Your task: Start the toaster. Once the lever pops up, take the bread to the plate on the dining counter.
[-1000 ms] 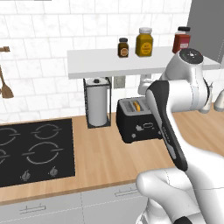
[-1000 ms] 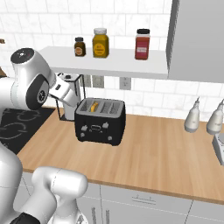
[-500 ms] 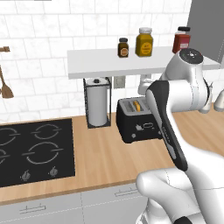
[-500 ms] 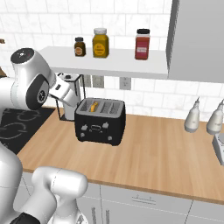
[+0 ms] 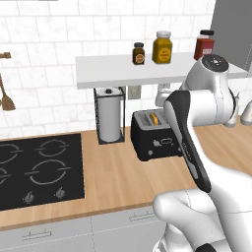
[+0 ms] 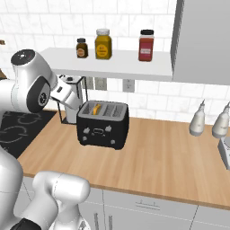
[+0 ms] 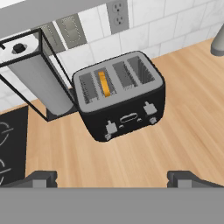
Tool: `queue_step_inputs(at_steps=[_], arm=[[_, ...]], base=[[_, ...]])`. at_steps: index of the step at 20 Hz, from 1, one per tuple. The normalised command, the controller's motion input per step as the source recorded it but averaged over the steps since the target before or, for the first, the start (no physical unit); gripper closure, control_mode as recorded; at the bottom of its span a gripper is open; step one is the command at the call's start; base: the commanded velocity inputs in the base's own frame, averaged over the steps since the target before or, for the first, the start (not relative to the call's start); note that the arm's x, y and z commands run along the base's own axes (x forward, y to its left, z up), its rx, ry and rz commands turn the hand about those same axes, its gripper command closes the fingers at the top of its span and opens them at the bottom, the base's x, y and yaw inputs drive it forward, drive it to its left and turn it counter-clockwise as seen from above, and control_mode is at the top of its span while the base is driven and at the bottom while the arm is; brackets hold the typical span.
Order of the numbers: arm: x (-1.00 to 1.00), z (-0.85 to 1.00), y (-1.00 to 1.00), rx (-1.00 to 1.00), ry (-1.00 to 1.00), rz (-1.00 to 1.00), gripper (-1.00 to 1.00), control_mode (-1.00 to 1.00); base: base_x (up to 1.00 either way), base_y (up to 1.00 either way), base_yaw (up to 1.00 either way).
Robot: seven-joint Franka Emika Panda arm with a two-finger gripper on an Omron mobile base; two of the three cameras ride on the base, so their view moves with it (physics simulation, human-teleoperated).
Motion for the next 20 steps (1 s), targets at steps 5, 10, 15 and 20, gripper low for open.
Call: queue_step_inputs(at_steps=[5,10,15,20], arm=[[0.00,0.00,0.00,0.00,0.00,0.00,-1.00,-1.00],[0.00,0.00,0.00,0.00,0.00,0.00,-1.00,-1.00],[0.00,0.00,0.00,0.00,0.00,0.00,-1.00,-1.00],[0.00,0.00,0.00,0.00,0.00,0.00,-1.00,-1.00]], base=[[0.00,0.00,0.00],[0.00,0.00,0.00],[0.00,0.00,0.00],[0.00,0.00,0.00]])
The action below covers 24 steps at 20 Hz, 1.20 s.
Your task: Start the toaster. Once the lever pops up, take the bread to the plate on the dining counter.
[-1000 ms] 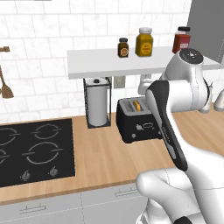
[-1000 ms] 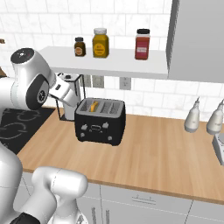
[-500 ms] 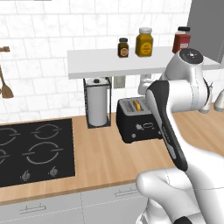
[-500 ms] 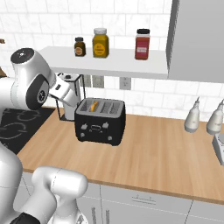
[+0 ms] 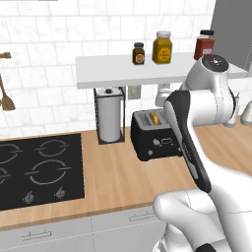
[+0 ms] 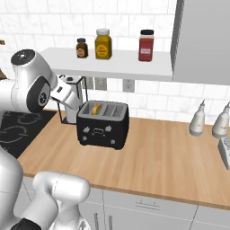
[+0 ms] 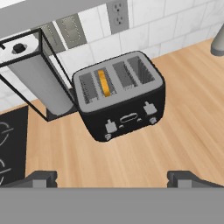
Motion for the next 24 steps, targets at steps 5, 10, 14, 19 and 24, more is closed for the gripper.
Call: queue_step_inputs(at_steps=[5,10,14,19,24], arm=[[0.00,0.00,0.00,0.00,0.00,0.00,-1.00,-1.00],[0.00,0.00,0.00,0.00,0.00,0.00,-1.00,-1.00],[0.00,0.00,0.00,0.00,0.00,0.00,-1.00,-1.00],[0.00,0.00,0.00,0.00,0.00,0.00,-1.00,-1.00],[0.00,0.00,0.00,0.00,0.00,0.00,-1.00,-1.00]], base=[[0.00,0.00,0.00],[0.00,0.00,0.00],[0.00,0.00,0.00],[0.00,0.00,0.00],[0.00,0.00,0.00]])
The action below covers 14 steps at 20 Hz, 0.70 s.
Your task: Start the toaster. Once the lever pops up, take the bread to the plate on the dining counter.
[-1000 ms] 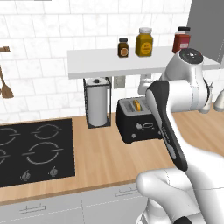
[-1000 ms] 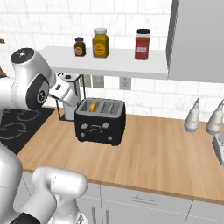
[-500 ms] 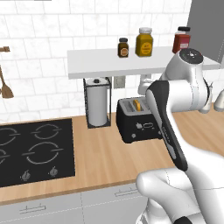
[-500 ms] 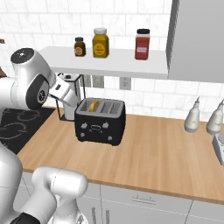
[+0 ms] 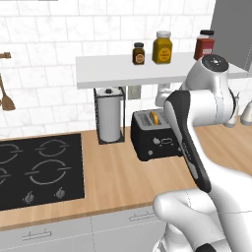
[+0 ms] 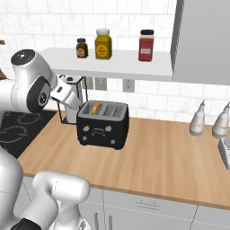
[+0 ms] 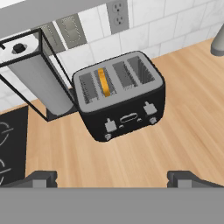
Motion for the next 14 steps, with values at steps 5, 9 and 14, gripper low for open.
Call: queue_step_inputs(at_steps=[5,9,14], arm=[[0.00,0.00,0.00,0.00,0.00,0.00,-1.00,-1.00],[0.00,0.00,0.00,0.00,0.00,0.00,-1.00,-1.00],[0.00,0.00,0.00,0.00,0.00,0.00,-1.00,-1.00]], base=[[0.00,0.00,0.00],[0.00,0.00,0.00],[0.00,0.00,0.00]])
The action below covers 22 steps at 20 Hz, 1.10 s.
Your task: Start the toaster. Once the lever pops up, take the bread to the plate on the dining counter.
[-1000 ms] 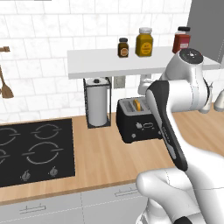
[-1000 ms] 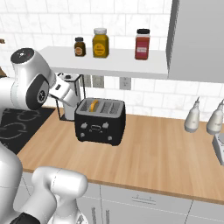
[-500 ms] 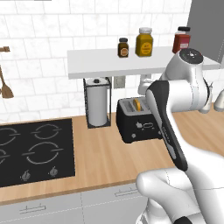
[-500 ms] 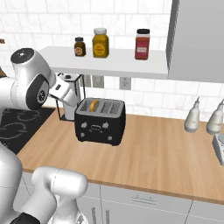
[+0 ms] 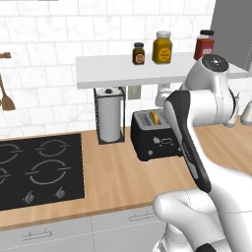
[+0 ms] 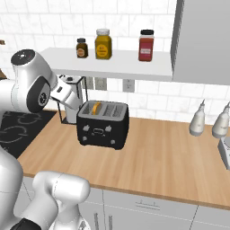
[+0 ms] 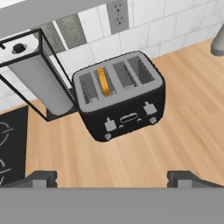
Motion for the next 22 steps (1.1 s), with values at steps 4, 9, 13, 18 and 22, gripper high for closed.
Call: queue_step_inputs(at_steps=[4,9,13,18,22], arm=[[0.00,0.00,0.00,0.00,0.00,0.00,-1.00,-1.00],[0.00,0.00,0.00,0.00,0.00,0.00,-1.00,-1.00],[0.00,0.00,0.00,0.00,0.00,0.00,-1.00,-1.00],[0.00,0.00,0.00,0.00,0.00,0.00,-1.00,-1.00],[0.00,0.00,0.00,0.00,0.00,0.00,-1.00,-1.00]], base=[[0.00,0.00,0.00],[0.00,0.00,0.00],[0.00,0.00,0.00],[0.00,0.00,0.00],[0.00,0.00,0.00]])
